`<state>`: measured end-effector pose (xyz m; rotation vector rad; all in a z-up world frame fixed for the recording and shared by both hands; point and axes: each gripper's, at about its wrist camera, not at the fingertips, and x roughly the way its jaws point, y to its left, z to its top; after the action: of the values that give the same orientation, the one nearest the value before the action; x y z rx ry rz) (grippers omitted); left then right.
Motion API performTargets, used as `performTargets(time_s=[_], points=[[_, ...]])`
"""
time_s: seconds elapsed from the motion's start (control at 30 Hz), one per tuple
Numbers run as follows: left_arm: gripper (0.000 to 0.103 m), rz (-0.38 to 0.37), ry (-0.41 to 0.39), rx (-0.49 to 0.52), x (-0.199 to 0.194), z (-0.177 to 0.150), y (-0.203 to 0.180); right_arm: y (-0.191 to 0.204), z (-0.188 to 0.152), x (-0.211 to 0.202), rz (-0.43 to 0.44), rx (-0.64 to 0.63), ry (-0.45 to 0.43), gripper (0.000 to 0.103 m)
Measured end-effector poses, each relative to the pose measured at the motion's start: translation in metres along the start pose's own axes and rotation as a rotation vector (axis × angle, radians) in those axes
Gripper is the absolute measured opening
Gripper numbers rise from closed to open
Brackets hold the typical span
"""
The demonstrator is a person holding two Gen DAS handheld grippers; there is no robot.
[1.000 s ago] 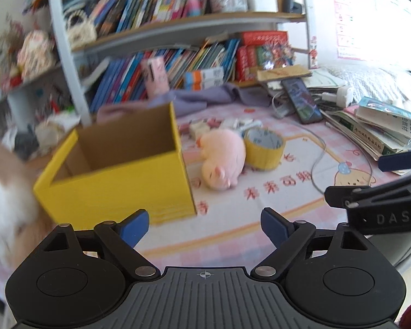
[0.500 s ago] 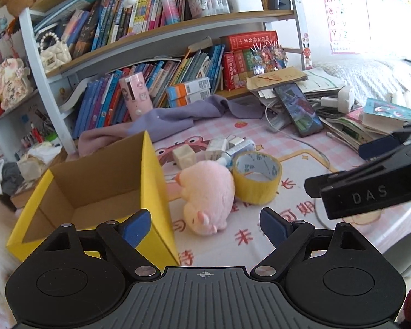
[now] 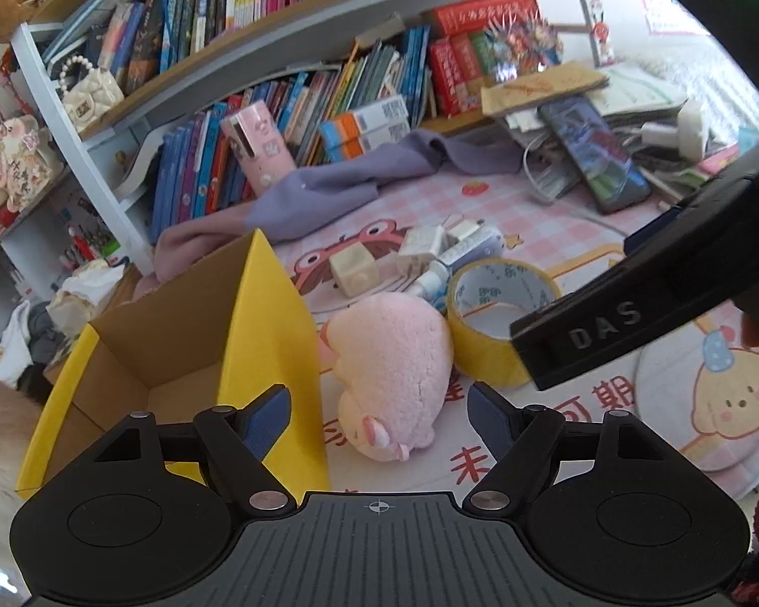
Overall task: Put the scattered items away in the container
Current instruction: 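Reach the left tool to the pink plush pig while the right tool reaches the yellow tape roll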
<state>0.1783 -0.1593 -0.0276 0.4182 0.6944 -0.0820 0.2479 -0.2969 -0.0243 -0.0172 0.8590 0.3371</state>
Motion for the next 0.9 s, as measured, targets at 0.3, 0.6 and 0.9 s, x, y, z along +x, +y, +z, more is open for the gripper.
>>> performTargets(time_s=[0.3,0.6,0.9], points=[[0.079,0.038,0.087,0.032,0.025,0.010,-0.016,-0.011,0.024,0.053,0.068,-0.022,0.109,0.103],[0.079,0.062,0.154,0.023,0.043,0.015,-0.019,-0.002,0.042,0.059,0.132,-0.119,0.123,0.103],[0.079,0.078,0.159,0.041,0.058,0.022,-0.023,-0.011,0.045,0.080,0.154,-0.095,0.161,0.088]])
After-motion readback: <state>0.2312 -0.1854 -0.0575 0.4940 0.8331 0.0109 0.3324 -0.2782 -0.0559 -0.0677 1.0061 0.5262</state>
